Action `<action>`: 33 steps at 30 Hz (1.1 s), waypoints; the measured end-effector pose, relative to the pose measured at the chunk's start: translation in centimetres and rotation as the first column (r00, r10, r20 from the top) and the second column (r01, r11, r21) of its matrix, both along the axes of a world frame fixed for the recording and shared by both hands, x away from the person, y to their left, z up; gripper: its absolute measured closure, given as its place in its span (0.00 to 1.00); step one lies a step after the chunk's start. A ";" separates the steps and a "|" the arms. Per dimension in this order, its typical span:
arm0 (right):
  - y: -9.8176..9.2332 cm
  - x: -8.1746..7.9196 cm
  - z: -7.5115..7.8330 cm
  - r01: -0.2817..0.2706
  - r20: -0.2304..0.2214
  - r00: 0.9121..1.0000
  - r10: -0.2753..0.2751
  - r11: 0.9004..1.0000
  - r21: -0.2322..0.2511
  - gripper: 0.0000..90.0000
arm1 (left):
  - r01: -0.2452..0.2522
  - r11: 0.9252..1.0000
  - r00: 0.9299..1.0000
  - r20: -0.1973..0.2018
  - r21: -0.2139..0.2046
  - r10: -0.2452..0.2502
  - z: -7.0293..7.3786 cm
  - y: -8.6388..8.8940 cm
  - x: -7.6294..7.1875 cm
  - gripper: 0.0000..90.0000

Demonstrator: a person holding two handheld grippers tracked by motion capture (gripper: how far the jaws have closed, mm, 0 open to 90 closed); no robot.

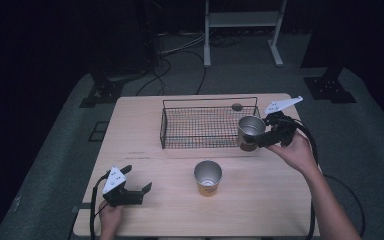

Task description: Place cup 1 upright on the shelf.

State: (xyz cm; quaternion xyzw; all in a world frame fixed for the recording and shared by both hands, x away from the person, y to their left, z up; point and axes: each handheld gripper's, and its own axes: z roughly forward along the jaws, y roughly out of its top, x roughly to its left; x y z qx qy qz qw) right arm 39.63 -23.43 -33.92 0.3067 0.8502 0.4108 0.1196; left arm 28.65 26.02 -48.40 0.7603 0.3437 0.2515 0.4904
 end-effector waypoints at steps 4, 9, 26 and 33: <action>0.4 0.8 0.7 -0.004 -0.003 1.000 0.004 1.000 -0.007 0.19 | 0.000 1.000 1.000 0.003 0.001 0.000 0.0 0.0 0.0 0.00; 1.2 2.1 1.3 -0.013 0.001 1.000 0.013 1.000 -0.028 0.19 | 0.002 1.000 1.000 0.003 0.003 -0.002 0.0 0.0 0.0 0.00; 2.5 6.6 0.6 0.024 -0.046 0.999 -0.026 0.999 -0.044 0.19 | 0.003 1.000 1.000 0.001 -0.001 -0.003 0.0 0.0 0.0 0.00; 2.5 8.0 0.3 0.057 -0.048 0.997 -0.059 0.998 -0.041 0.19 | 0.004 1.000 1.000 0.002 -0.002 -0.004 0.0 0.0 0.0 0.00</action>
